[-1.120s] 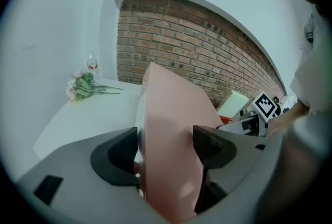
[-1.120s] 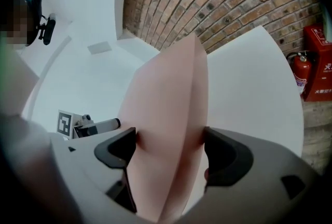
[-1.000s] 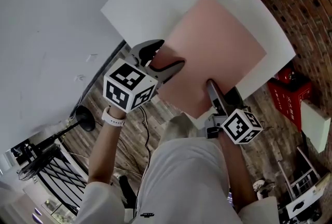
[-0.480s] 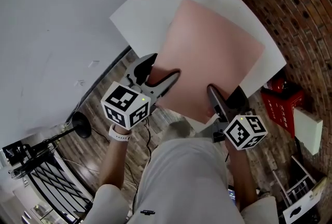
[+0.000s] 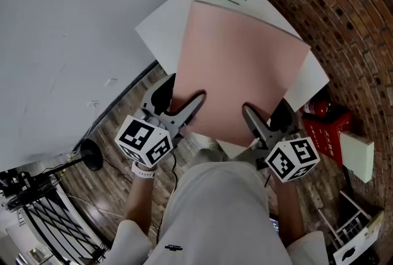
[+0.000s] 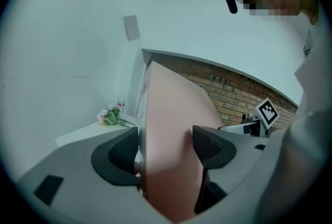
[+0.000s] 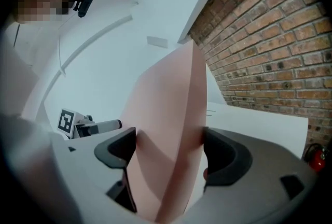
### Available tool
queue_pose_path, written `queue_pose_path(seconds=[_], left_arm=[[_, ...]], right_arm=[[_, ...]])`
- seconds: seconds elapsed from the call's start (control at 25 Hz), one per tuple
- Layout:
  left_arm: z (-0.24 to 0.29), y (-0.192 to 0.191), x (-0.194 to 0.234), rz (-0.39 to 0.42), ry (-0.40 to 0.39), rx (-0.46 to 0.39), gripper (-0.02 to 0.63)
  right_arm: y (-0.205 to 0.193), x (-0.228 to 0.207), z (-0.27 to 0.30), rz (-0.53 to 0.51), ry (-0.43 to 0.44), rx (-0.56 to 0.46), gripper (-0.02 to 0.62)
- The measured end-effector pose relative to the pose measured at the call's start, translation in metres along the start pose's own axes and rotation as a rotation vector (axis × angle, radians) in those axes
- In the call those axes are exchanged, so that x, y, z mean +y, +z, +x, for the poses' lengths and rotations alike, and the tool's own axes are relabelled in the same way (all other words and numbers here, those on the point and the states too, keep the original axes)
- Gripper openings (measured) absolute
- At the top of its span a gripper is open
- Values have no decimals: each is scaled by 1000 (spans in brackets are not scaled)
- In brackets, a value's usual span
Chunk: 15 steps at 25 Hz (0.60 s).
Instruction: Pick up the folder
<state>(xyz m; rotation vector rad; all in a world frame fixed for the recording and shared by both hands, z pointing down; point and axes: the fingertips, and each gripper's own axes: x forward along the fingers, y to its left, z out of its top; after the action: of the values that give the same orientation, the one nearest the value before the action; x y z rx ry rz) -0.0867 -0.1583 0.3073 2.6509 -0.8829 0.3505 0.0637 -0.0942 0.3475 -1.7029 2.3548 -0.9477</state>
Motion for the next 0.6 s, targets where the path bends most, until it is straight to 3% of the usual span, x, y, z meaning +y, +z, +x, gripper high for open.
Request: queue_pose_path(seconds=[0.6], left_arm=[[-35, 47, -34, 17, 40, -210, 337]], right_arm=[[58, 34, -34, -206, 44, -71, 405]])
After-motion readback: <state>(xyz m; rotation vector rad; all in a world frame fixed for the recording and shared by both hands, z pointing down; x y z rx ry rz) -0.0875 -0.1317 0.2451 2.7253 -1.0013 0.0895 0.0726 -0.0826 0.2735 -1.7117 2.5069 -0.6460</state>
